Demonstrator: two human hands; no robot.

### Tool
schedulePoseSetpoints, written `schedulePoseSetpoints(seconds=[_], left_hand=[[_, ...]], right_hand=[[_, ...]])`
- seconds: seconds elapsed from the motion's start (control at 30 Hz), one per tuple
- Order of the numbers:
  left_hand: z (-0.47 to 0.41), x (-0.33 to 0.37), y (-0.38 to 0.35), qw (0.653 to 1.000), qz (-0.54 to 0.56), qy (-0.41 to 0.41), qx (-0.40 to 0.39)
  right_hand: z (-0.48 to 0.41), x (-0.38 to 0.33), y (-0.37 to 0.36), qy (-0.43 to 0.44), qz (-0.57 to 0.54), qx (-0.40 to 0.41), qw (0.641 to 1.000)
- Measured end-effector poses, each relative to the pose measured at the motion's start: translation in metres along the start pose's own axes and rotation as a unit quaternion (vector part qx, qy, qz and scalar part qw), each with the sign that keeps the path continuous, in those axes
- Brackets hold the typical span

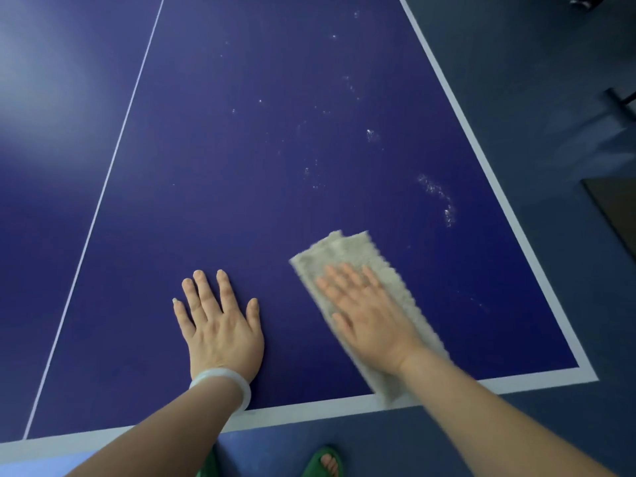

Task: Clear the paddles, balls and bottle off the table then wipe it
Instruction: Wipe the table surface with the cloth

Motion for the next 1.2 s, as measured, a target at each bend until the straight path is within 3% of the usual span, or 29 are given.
schedulePoseSetpoints(seconds=[0.07, 0.13, 0.2, 0.27, 0.4, 0.47, 0.5, 0.6, 0.7, 0.9, 1.2], left_hand=[[0.001, 0.002, 0.002, 1.000, -0.002, -0.001, 0.001], [0.001, 0.002, 0.001, 1.000, -0.005, 0.002, -0.001], [0.000, 0.001, 0.000, 1.000, -0.013, 0.006, -0.004], [0.000, -0.001, -0.001, 1.000, -0.014, 0.009, -0.002], [0.000, 0.000, 0.000, 1.000, -0.008, 0.009, -0.001], [0.000, 0.000, -0.001, 1.000, -0.008, 0.010, 0.000], [0.000, -0.001, -0.001, 1.000, -0.008, 0.011, 0.001], [0.000, -0.001, -0.002, 1.000, -0.010, 0.011, 0.004], [-0.001, -0.001, -0.003, 1.000, -0.012, 0.011, 0.001], [0.001, 0.000, 0.000, 1.000, -0.012, 0.007, -0.006], [-0.005, 0.005, 0.012, 0.998, 0.068, 0.005, 0.004]], right_hand=[[0.002, 0.062, 0.007, -0.127, 0.003, 0.007, 0.992], [0.008, 0.107, 0.013, -0.289, -0.003, 0.008, 0.957], [0.008, 0.102, 0.013, -0.363, -0.016, 0.020, 0.931], [0.001, 0.057, 0.007, -0.336, -0.021, 0.039, 0.941], [-0.011, -0.040, -0.007, -0.087, -0.027, 0.002, 0.996], [-0.005, -0.028, -0.003, -0.021, -0.008, -0.002, 1.000], [0.002, -0.006, -0.001, -0.042, -0.014, 0.004, 0.999], [0.035, 0.077, 0.007, -0.226, -0.028, 0.021, 0.974], [0.044, 0.091, 0.007, -0.316, -0.004, 0.017, 0.948], [-0.006, 0.033, 0.002, -0.252, -0.011, 0.009, 0.968], [-0.013, 0.032, 0.003, -0.253, -0.024, 0.021, 0.967]])
Point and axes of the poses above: each hand's wrist, its own z-axis away from the middle knuckle, its own y-axis out of the back of the hand, x = y × z, the point moved 7 cm from there along -z, towards the middle knuckle, and after that the axes turned 1 degree about -y, right-handed, at the moved point
